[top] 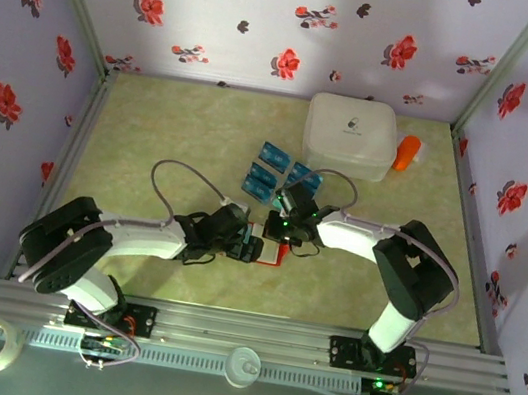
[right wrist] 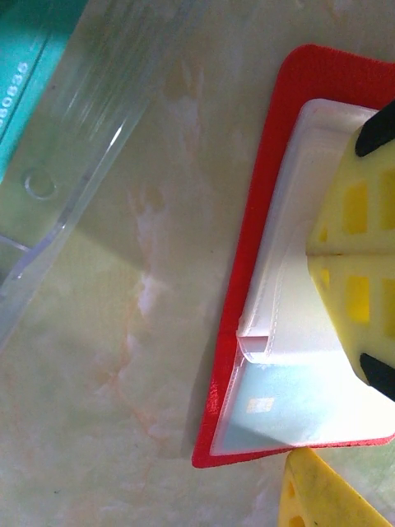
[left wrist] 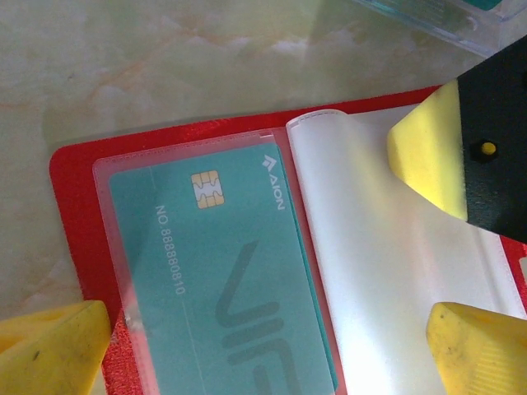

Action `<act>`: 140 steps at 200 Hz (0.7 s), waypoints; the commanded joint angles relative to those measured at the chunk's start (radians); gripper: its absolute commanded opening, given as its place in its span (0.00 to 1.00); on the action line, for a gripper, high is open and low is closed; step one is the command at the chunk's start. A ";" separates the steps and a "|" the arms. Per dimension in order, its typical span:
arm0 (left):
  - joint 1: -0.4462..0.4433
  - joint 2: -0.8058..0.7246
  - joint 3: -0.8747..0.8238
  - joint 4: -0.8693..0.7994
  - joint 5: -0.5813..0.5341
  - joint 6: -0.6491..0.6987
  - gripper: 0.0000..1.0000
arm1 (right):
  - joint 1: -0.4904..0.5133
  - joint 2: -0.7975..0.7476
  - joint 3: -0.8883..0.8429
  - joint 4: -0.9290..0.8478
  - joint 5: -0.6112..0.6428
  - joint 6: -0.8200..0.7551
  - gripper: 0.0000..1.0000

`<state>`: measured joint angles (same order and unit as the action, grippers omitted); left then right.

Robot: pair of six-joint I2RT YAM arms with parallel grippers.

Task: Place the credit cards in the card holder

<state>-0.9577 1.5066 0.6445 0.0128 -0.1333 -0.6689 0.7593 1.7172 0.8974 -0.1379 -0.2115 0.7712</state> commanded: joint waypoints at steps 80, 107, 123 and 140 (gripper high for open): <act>-0.009 0.064 -0.048 0.056 0.013 0.016 0.76 | 0.008 0.000 0.037 0.001 -0.033 0.022 0.20; -0.010 0.075 -0.058 0.063 0.015 0.010 0.75 | 0.004 -0.049 0.049 -0.024 -0.016 0.016 0.32; -0.010 0.076 -0.066 0.070 0.015 0.006 0.75 | 0.000 -0.092 0.040 -0.036 0.011 0.020 0.41; -0.010 0.075 -0.067 0.073 0.015 0.003 0.75 | -0.005 -0.124 0.021 -0.038 0.030 0.031 0.46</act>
<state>-0.9577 1.5326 0.6121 0.0998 -0.1642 -0.6506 0.7593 1.6661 0.9237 -0.1478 -0.2241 0.7944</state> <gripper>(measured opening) 0.754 0.437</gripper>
